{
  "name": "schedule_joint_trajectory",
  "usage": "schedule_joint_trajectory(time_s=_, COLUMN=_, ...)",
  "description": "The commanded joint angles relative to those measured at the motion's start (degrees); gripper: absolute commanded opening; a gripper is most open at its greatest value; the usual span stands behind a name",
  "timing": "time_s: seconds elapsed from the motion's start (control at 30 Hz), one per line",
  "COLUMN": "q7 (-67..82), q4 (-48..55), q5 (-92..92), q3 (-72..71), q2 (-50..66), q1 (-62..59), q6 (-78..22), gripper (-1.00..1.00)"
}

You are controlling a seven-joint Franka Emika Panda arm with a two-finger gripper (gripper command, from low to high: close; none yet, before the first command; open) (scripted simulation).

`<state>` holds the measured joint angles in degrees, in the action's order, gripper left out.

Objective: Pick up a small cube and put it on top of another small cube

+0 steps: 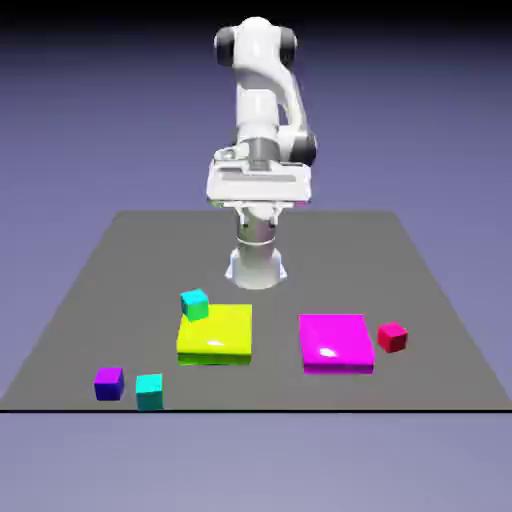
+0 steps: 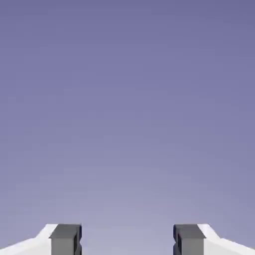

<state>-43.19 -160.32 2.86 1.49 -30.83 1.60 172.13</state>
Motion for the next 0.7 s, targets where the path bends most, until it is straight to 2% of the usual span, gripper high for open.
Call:
schedule_joint_trajectory(time_s=0.0, q7=-0.27, q4=1.12, q5=2.07, q3=2.08, q2=1.46, q1=1.85, q6=-1.83, gripper=0.00)
schedule_joint_trajectory(time_s=0.67, q7=-7.98, q4=11.60, q5=51.32, q3=30.80, q2=32.26, q1=22.13, q6=-31.27, gripper=0.00)
